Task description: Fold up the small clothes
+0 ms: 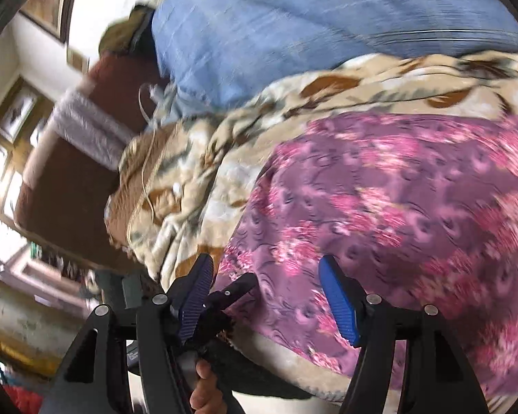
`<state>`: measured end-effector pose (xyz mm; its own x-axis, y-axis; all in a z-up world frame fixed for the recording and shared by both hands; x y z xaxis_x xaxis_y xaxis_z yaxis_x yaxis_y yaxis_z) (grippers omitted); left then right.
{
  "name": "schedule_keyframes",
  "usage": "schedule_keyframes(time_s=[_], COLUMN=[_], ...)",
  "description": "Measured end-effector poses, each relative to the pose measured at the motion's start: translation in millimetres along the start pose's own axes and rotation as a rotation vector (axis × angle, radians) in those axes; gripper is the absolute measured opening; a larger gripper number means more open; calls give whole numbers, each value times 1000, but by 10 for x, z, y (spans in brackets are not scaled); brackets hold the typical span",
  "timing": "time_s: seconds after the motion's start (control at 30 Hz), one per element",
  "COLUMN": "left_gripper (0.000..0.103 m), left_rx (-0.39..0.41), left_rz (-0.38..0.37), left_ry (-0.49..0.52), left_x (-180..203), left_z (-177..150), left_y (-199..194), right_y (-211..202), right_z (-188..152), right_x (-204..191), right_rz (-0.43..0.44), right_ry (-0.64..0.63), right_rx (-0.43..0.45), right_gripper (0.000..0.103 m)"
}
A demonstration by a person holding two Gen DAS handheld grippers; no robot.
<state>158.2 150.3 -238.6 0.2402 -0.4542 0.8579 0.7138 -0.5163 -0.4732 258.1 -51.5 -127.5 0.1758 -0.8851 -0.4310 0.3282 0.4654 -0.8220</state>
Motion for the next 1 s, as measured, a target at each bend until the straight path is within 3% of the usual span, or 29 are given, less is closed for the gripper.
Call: schedule_keyframes(time_s=[0.07,0.23,0.4,0.47,0.6,0.7,0.77,0.8,1.0], left_gripper=[11,9,9,9,8,8,8,8,7], left_rx=[38,138,131,121,119,106,99,96,88], left_rz=[-1,67,98,97,70,57,49,41,-43], left_ry=[99,477,697,733,791,799,788,776,741], left_x=[188,851,1128,1167,1252,1278,1259,1248,1366], left_z=[3,-188,-450,-491,-577,-618,-598,-579,-578], left_y=[-74,-178,-139,-122,-143,-141,-145,-153,-306], right_y=[118,355,782,1014,1339,1433,1453,1445,1034], right_z=[86,392,512,526,507,563,564,567,815], right_x=[-116,-490,-701,-679,-678,-592,-555,-540,-497], right_rz=[-21,-1,-157,-269,-413,-523,-540,-538,-427], right_ry=[-35,-147,-298,-337,-454,-495,-512,-513,-441], right_rx=[-54,-241,-434,-481,-531,-493,-497,-494,-372], right_gripper=[66,68,71,71,67,43,24,9,7])
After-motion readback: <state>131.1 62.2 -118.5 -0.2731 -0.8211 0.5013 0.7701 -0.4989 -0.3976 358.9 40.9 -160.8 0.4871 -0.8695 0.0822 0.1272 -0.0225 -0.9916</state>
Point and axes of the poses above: each gripper's, at about its wrist camera, not at the fingertips, and y roughly the way its jaws point, x to its right, z to its top, the point moved 6 cm from there along y, roughly the way its jaws point, and after that the axes turned 9 degrees about -z, right-handed, at the moved point
